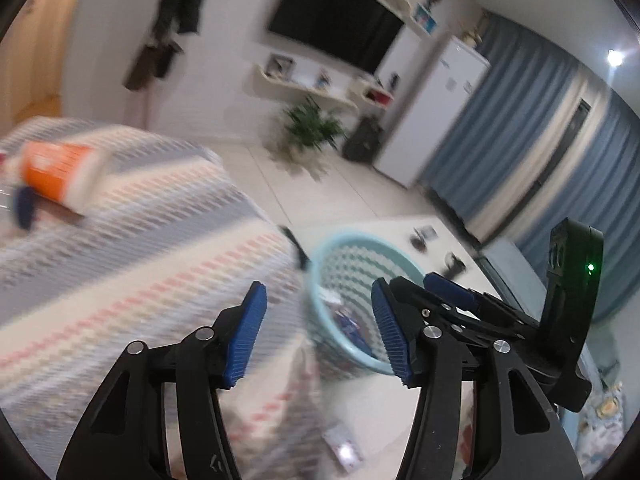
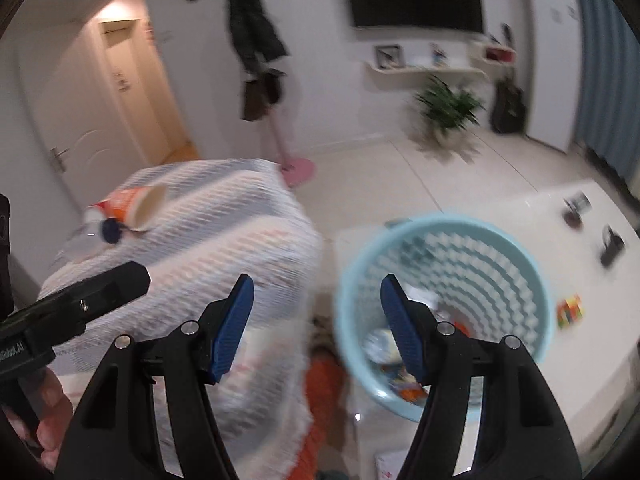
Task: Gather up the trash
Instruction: 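Grasp the clear milk bottle with the left tool while the right tool grasps the orange cup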
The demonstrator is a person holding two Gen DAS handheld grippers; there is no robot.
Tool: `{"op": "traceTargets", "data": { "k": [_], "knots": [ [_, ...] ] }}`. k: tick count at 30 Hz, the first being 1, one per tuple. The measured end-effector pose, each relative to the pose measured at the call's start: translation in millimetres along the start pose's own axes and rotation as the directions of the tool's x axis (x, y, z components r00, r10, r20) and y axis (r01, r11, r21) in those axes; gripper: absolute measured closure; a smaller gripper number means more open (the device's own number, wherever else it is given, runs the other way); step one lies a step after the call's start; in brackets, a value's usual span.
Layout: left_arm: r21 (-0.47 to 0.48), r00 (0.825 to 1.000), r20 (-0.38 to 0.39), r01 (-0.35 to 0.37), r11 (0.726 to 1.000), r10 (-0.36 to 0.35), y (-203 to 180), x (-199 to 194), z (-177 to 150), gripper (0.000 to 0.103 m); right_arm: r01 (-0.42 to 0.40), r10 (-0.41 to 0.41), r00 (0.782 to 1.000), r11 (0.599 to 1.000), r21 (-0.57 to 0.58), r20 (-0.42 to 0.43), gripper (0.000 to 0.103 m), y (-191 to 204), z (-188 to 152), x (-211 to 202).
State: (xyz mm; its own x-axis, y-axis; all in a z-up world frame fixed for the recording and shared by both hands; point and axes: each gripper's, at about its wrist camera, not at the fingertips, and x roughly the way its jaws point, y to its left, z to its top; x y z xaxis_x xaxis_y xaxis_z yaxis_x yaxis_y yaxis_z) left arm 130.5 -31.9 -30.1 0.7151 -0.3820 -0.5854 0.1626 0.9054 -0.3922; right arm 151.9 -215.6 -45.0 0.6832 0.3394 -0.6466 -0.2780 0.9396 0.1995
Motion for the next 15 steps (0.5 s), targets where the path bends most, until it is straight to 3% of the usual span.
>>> {"op": "traceTargets", "data": {
  "k": [3,5,12,14,15],
  "knots": [
    [-0.024,0.994,0.07,-0.083,0.996,0.084,31.2,-34.5,8.6,0.043,-0.03,0.031,0.999,0.998,-0.058,0.013,0.055,40.1,10.6,9.8],
    [-0.049,0.986,0.1,-0.126,0.991,0.13,53.4,-54.2,14.3,0.043,-0.067,0.068,0.998,0.994,-0.088,0.011,0.071,67.5,18.1,19.9],
    [-0.187,0.934,0.158,-0.292,0.938,0.322,154.0,-120.1,29.6,0.035,-0.171,0.17,0.985,0.981,-0.093,-0.021,0.074,135.1,36.5,75.0],
    [-0.225,0.903,0.164,-0.358,0.906,0.397,185.3,-135.6,32.8,0.03,-0.176,0.172,0.984,0.979,-0.099,-0.046,0.074,148.0,39.1,93.8],
    [-0.236,0.896,0.162,-0.372,0.898,0.414,197.2,-140.1,33.3,0.027,-0.172,0.168,0.985,0.978,-0.113,-0.051,0.074,156.3,39.0,101.9]
  ]
}}
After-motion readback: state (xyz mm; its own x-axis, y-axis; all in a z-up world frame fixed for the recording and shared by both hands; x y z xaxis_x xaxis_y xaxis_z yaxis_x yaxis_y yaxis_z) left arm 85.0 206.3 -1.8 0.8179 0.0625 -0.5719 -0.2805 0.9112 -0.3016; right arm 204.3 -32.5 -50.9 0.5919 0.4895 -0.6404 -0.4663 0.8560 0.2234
